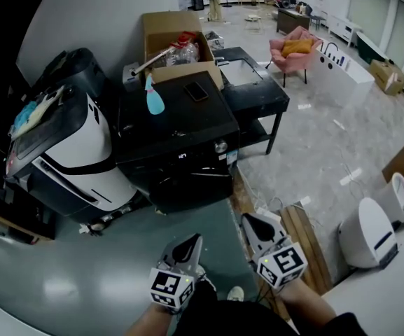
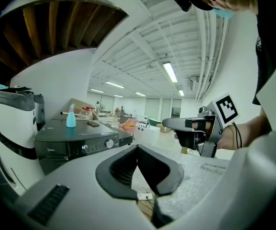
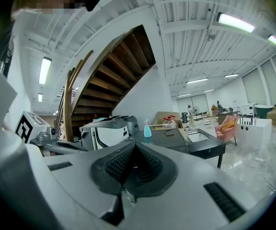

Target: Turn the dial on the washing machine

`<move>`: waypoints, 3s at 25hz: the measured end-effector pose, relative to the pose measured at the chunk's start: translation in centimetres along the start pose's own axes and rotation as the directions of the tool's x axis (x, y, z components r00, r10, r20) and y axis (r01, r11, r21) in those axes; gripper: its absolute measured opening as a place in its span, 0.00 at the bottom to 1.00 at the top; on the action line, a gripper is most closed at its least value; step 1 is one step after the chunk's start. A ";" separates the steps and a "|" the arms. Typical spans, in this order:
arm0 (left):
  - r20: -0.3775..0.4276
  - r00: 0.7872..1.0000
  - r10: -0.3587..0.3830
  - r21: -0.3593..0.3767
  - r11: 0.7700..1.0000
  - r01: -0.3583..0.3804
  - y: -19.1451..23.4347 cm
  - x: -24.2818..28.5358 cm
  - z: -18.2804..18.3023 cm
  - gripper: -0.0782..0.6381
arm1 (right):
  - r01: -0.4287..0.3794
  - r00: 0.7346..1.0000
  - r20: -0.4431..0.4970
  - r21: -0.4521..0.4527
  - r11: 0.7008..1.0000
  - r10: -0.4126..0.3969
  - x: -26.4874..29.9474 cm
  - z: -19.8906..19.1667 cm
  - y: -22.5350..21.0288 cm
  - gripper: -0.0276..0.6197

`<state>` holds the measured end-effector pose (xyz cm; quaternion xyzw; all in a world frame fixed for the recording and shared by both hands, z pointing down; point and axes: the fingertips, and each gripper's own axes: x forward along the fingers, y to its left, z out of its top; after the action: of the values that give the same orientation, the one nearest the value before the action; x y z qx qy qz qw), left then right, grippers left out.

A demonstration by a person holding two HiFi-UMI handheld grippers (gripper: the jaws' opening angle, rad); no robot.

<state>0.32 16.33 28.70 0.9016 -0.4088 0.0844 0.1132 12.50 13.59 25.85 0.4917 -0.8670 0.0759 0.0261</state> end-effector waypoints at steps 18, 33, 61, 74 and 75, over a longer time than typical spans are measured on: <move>0.009 0.994 0.110 -0.003 0.994 -0.109 -5.3 -9.3 -2.2 0.12 | -0.090 0.996 -0.021 0.021 0.996 0.091 -6.5 -2.2 6.5 0.04; 0.043 0.997 0.070 0.024 0.997 -0.071 0.6 -18.5 -2.5 0.12 | -0.038 0.999 -0.021 -0.006 0.999 0.038 -4.4 -1.7 17.2 0.04; 0.048 0.996 -0.076 0.006 0.997 0.076 2.2 -19.4 -3.4 0.12 | 0.106 0.994 -0.033 -0.006 0.994 -0.106 -6.1 -3.9 20.0 0.04; 0.051 0.997 -0.061 0.000 0.998 0.061 1.9 -20.2 -3.2 0.12 | 0.111 0.993 -0.041 0.008 0.994 -0.111 -6.6 -3.6 20.5 0.04; 0.053 0.997 -0.062 0.002 0.998 0.062 1.9 -20.2 -3.2 0.12 | 0.110 0.993 -0.039 0.007 0.994 -0.110 -6.7 -3.6 20.4 0.04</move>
<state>-14.40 30.49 27.10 0.9158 -0.3836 0.0571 0.1048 -1.68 30.13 26.44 0.5374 -0.8375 0.0877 0.0448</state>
